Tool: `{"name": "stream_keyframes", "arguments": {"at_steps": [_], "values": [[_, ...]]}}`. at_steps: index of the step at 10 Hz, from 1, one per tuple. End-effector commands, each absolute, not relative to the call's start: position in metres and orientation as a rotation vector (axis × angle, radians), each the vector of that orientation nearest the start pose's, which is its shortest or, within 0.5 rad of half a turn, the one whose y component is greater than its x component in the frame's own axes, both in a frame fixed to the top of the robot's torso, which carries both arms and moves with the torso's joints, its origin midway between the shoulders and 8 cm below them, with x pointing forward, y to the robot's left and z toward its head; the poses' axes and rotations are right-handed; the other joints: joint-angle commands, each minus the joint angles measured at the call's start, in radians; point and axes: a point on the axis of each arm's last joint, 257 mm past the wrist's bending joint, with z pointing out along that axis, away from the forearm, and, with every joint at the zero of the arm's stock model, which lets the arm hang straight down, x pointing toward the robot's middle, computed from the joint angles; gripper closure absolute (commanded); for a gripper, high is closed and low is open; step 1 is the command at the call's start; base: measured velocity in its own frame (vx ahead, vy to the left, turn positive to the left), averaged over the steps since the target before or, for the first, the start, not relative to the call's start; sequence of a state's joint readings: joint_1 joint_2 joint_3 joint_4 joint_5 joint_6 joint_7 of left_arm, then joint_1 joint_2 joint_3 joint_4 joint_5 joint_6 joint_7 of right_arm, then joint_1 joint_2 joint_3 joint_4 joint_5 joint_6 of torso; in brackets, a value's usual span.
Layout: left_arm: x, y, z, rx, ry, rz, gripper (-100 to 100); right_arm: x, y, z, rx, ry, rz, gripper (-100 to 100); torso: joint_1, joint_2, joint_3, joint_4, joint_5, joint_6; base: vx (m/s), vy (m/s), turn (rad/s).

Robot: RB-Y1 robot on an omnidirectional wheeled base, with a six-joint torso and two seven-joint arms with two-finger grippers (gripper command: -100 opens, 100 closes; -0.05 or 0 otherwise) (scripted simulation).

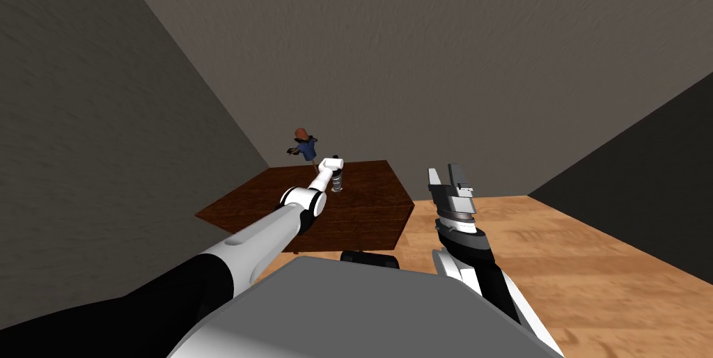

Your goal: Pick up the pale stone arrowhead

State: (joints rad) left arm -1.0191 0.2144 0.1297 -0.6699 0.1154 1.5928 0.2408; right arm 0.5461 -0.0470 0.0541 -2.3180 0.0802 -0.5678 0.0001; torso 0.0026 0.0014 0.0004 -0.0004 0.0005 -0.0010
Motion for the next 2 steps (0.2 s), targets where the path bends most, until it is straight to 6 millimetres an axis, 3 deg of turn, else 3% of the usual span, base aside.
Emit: {"name": "stream_keyframes", "arguments": {"at_steps": [1,2], "values": [[0.5269,0.2306,-0.3036,-2.347,1.955,-0.043,100,0.3256,-0.247,0.0367,0.529,0.656,1.312,0,0.0,0.0,0.0,0.0,0.0,0.0,-0.005,0.007,-0.004],[0.5268,0.2303,-0.3023,-2.347,1.956,-0.042,0,0.3256,-0.247,0.0367,0.529,0.656,1.312,0,0.0,0.0,0.0,-0.001,0.0,0.0,0.0,0.0,0.0]]}}
